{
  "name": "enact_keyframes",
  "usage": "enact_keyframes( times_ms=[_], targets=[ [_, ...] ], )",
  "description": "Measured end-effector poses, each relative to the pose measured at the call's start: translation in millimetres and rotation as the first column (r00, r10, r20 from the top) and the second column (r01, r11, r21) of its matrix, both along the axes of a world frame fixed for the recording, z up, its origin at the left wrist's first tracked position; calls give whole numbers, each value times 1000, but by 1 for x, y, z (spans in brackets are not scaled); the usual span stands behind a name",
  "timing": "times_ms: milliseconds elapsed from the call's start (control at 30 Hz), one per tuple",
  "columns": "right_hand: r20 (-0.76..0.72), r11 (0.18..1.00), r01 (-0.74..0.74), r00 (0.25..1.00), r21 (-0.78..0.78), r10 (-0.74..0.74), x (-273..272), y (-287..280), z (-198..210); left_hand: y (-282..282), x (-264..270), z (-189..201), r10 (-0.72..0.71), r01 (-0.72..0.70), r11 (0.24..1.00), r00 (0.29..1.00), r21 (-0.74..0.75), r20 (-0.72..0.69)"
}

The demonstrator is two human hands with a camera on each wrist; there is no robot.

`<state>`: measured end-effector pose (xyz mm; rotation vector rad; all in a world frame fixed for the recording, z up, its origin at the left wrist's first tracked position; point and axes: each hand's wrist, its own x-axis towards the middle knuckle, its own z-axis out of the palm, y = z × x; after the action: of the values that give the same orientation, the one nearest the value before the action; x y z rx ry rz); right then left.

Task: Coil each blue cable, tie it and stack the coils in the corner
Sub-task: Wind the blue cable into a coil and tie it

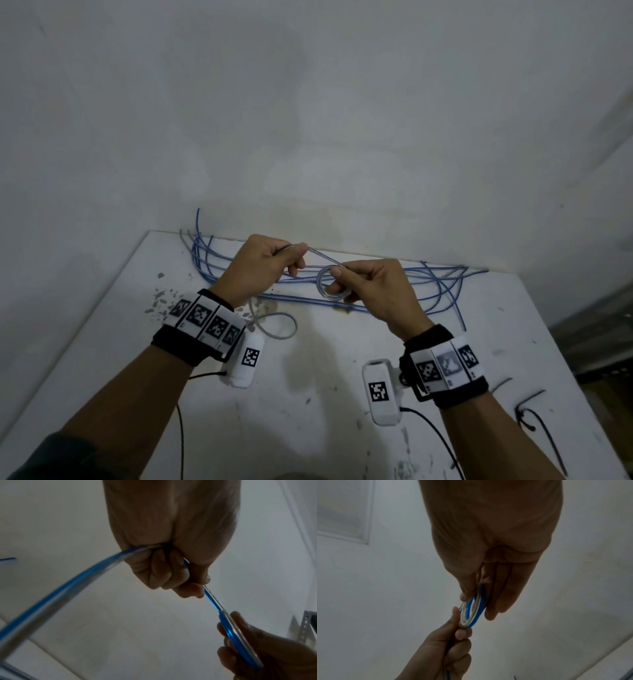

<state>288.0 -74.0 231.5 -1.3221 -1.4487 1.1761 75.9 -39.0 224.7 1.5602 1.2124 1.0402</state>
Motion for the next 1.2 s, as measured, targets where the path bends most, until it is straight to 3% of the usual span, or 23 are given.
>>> enact_keyframes(
  times_ms=[133,267,433,600,800,967,1100,1200],
  targets=[
    [-48,993,96,994,66,-93,-4,-3,-3,1,-1,-7,20,-18,999,998,-32,56],
    [-128,975,196,975,106,-182,-8,-5,-3,-7,3,-13,-54,67,996,980,-62,189],
    [-318,930,363,889,50,-330,-25,-1,3,-31,44,-23,-9,19,1000,920,-22,391],
    [-482,866,494,742,-76,-466,-49,0,0,-33,75,-20,278,-310,950,895,38,348],
    [-627,824,522,572,-218,-528,-56,1,-7,-36,83,-16,265,-342,914,910,217,318],
    [-692,828,483,494,-286,-527,-56,1,-7,-35,81,-19,228,-282,929,945,238,233],
    [-684,864,437,551,-252,-478,-56,1,-9,-26,76,-20,286,-311,947,930,77,230],
    [-588,933,315,726,-177,-356,-42,-1,-13,-13,55,-9,150,-128,988,940,-92,308]
  ],
)
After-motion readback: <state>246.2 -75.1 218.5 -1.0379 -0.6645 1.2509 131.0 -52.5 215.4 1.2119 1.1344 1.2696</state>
